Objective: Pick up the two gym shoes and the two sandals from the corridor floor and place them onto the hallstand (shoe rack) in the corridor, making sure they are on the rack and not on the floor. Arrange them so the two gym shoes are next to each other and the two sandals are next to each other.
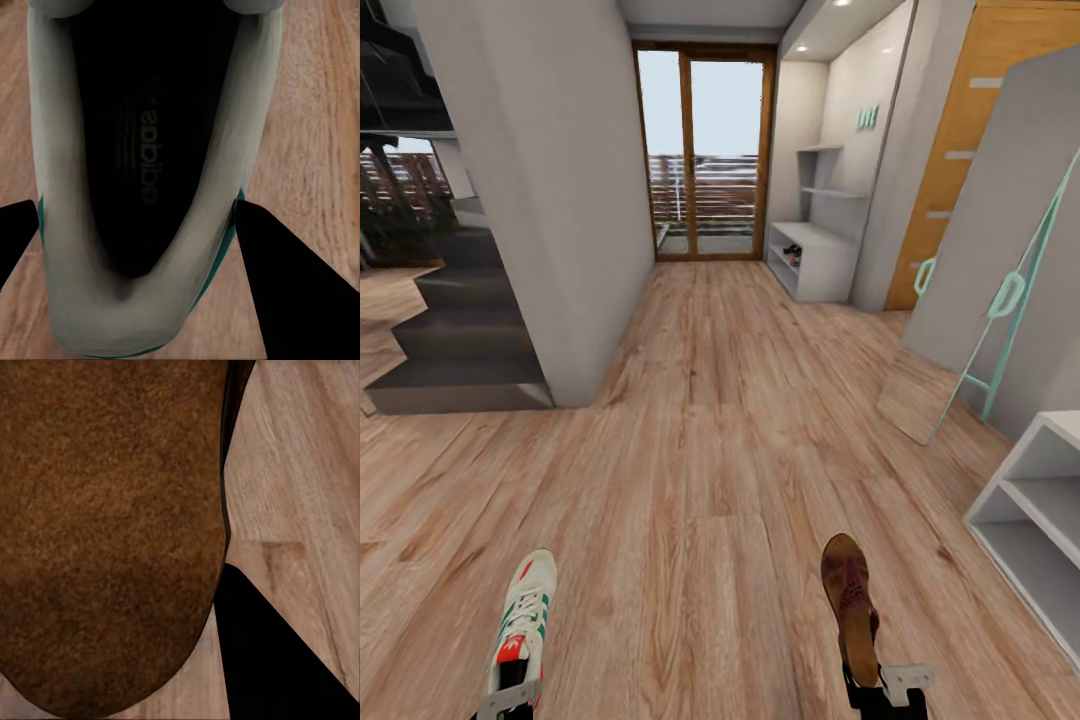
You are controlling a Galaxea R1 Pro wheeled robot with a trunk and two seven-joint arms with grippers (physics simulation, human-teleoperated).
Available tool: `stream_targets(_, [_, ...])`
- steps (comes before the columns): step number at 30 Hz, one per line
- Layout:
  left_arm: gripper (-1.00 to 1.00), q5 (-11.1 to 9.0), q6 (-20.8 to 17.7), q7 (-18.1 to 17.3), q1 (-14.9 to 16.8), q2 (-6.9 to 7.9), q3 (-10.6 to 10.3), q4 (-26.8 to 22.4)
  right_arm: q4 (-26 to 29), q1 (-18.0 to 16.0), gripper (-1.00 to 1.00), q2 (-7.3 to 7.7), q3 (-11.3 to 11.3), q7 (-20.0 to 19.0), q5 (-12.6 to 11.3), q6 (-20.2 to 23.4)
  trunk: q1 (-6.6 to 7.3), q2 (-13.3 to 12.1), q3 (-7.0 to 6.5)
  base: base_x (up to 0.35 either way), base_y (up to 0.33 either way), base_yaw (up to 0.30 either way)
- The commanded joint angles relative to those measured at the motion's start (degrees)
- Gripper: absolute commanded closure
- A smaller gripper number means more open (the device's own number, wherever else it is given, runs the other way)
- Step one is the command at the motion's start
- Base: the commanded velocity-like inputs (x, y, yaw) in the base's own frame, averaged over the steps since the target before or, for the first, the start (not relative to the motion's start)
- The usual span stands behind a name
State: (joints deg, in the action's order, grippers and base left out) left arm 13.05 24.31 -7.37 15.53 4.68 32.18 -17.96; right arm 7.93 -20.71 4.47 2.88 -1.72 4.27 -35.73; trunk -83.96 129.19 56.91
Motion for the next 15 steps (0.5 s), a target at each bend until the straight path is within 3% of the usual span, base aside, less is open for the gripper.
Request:
stream_targets(1, [1.0,0.48,0.19,-0.37,0.06,-0.02,0.51,0.03,-0.06,-0.04,1.0,-0.03,0.38,-0.2,0.22,-0.14,-0.02,0.02,0.05,0.34,0.0,0.006])
stream_targets(15, [1.0,0.48,0.18,-0.37,0.03,-0.04,0.51,0.03,-0.03,-0.04,1.0,0.09,0.46,-0.13,0.13,-0.2,-0.02,0.02,0.05,0.34,0.0,0.001])
